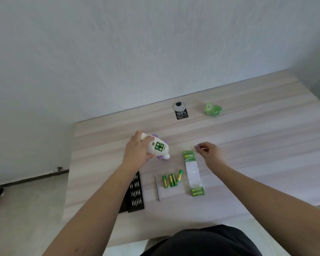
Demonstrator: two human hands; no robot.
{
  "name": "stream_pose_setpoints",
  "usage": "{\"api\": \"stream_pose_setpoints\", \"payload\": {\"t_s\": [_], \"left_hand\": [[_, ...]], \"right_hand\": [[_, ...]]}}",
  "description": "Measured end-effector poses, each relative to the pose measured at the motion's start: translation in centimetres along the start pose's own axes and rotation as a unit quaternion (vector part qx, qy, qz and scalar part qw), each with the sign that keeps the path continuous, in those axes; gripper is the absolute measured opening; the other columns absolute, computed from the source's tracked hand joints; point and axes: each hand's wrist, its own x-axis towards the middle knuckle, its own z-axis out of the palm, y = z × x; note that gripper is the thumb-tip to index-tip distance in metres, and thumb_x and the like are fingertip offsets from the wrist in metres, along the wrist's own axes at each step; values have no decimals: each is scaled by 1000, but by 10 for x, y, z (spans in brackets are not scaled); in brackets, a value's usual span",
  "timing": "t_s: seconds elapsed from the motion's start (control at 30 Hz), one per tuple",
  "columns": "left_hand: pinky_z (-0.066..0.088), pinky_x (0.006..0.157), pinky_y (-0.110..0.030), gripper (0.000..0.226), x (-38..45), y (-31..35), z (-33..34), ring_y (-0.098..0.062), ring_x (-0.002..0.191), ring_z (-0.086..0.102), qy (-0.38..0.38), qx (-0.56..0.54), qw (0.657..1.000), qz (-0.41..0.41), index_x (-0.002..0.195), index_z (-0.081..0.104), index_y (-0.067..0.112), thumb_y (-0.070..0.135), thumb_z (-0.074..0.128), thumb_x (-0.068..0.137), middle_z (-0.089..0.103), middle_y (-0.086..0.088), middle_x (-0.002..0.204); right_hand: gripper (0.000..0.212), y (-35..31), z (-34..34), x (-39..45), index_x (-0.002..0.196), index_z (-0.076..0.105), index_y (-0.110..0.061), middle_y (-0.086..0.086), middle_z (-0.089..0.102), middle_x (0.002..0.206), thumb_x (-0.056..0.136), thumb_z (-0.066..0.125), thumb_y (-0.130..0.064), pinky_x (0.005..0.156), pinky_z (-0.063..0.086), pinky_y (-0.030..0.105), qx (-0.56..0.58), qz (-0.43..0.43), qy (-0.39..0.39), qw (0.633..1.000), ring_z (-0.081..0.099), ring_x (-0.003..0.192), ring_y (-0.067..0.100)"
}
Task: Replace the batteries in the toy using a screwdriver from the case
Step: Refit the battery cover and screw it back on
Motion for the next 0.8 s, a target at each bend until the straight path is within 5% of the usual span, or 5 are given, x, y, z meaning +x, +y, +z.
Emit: {"api": "stream_pose_setpoints", "payload": {"t_s": [0.23,0.4,0.6,0.8], "left_hand": [[30,106,-39,68,3,0,-6,-29,131,35,-5,65,997,36,125,57,30,41,83,64,33,-7,146],[19,115,-48,74,10,-8,-4,-29,144,25,28,174,976,127,117,62,23,49,87,51,31,-7,154],[35,104,-35,88,21,-8,-7,-19,127,40,-37,7,993,113,128,51,24,66,76,56,50,6,131],[35,103,-36,54,21,-11,-3,-20,124,39,-20,-19,991,130,121,59,34,57,71,74,50,11,127]], "right_hand": [[9,-77,32,-21,94,72,-23,-15,69,83,88,68,-27,62,40,1,74,-79,-14,994,60,76,-9],[9,-96,57,-28,94,73,-25,-13,71,85,86,69,-28,64,42,7,60,-92,-14,994,62,77,-7],[10,-99,75,-37,93,72,-28,-10,72,87,86,68,-33,67,45,23,19,-75,22,997,62,78,3],[16,-98,84,-40,99,73,-25,-9,73,95,88,66,-34,79,51,30,-11,-78,44,996,65,89,9]]}}
